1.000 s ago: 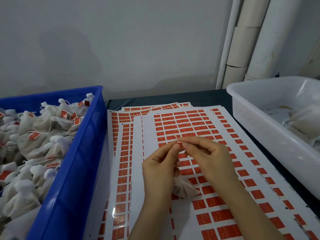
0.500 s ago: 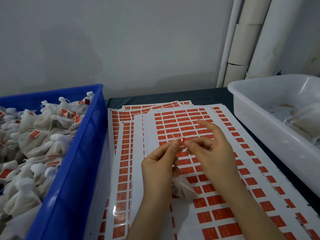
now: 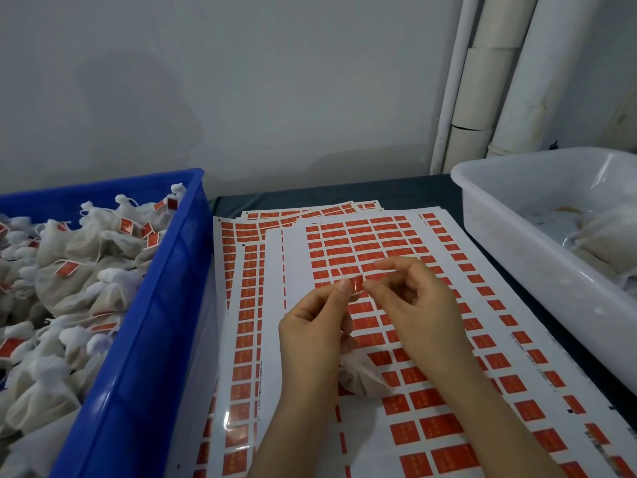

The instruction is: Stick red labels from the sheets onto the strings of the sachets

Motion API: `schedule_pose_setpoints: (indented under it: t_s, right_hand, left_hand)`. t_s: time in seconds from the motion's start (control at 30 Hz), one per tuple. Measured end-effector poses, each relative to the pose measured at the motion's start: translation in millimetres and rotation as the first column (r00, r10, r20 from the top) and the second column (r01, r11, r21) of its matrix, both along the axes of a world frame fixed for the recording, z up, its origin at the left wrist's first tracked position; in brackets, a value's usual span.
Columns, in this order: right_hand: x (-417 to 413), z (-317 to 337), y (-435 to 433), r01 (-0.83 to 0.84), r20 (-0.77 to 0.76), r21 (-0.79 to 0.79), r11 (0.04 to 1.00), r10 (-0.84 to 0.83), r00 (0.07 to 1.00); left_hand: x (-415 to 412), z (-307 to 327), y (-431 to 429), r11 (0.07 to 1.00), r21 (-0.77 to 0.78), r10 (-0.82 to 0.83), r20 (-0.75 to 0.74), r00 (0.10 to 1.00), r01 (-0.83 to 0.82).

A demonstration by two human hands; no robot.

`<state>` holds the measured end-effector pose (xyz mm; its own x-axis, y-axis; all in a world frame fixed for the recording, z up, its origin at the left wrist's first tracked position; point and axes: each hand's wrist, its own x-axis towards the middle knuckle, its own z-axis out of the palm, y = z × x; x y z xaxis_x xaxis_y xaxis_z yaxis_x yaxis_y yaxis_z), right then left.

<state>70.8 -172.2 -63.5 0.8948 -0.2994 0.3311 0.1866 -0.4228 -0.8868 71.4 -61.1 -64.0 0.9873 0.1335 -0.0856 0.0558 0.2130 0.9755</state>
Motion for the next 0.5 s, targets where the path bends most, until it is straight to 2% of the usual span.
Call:
schedule_pose_setpoints:
  t_s: [0.13,0.37,0.5]
  right_hand:
    - [-1.7,1.0,4.0,-0.117,-0.043,-0.018,0.993,0.116,0.992]
    - [-1.6,-0.9,1.7,-0.104,0.006,0.006,0.995,0.104,0.995]
    - [-2.6,-1.6,2.1,-0.154,0.039,0.017,0.988,0.154,0.987]
  left_hand:
    - [1.4,-0.8,0.9,1.0,0.003,0.004,0.021,1.0,-0.004]
    - [4.1,-4.6,0.7,1.0,0.024,-0.003,0.048,0.999,0.002]
    - [7.3,-7.7,2.4,1.0,0.027,0.009,0.034,0.999,-0.01]
